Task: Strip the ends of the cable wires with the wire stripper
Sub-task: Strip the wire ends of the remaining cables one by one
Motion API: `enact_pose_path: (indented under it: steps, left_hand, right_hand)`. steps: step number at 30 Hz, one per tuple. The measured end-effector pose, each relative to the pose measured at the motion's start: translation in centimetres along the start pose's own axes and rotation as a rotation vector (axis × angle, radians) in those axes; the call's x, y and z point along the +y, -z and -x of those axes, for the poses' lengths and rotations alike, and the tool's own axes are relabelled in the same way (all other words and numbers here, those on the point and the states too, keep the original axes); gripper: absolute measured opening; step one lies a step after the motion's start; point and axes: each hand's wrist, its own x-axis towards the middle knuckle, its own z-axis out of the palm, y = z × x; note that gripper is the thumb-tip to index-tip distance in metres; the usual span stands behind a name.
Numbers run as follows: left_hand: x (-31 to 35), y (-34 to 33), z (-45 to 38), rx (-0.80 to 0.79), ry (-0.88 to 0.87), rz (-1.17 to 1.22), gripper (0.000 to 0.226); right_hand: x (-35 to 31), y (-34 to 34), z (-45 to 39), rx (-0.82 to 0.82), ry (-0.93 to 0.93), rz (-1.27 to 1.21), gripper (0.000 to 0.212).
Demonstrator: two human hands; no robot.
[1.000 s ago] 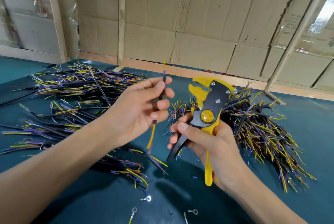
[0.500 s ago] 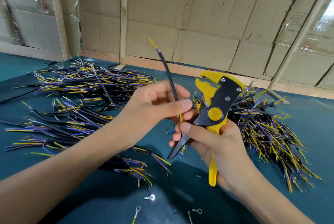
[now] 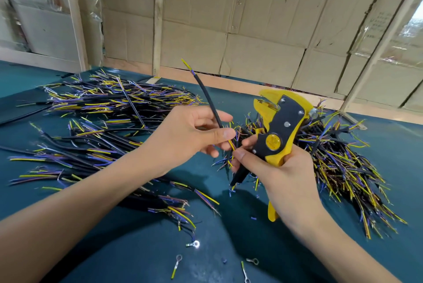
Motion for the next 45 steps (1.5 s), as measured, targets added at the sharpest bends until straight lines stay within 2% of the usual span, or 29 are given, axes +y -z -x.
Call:
enact_pose_path:
  steps: [4, 10, 17, 26, 32, 37, 40, 43, 45]
  left_hand:
    - [0.2, 0.5, -0.1, -0.029, 0.051, 0.013, 0.041]
    - [0.4, 1.1, 0.0, -0.140, 0.159, -0.046, 0.030]
    - [0.8, 1.5, 0.2, -0.223, 0.292, 0.111, 0.042]
    - [1.2, 1.7, 0.2, -0.335, 0.351, 0.152, 0.022]
    - [1.5, 1.9, 0.3, -0.401, 0.468, 0.035, 0.019]
    - [1.9, 1.9, 0.3, -0.314, 0.422, 0.085, 0.009]
    - [2.2, 2.2, 0.1, -0.229, 0.379, 0.131, 0.006]
    - [2.6, 2.5, -0.2, -0.190, 0.335, 0.202, 0.005]
    - [2.9, 3.0, -0.4, -0.170, 0.321, 0.255, 0.009]
  right_hand:
    - [-0.1, 0.3, -0.3, 0.003, -0.049, -0.072, 0.009]
    - [-0.1, 0.2, -0.4, 0.035, -0.053, -0.101, 0.010]
    - [-0.2, 0.4, -0.4, 0.116, 0.033, -0.076, 0.017]
    - [-0.7, 0.5, -0.5, 0.160, 0.053, -0.087, 0.016]
    - [-0.6, 0.5, -0.6, 0.136, 0.103, -0.062, 0.007]
    - [-0.4, 0.9, -0.8, 0.027, 0.033, -0.177, 0.006]
    - [-1.0, 1.6, -1.1, -0.152, -0.147, -0.276, 0.007]
    - [-1.5, 2.1, -1.2, -0.346, -0.280, -0.223, 0.014]
    - [-1.7, 2.1, -1.1, -0.396, -0.305, -0.182, 0.018]
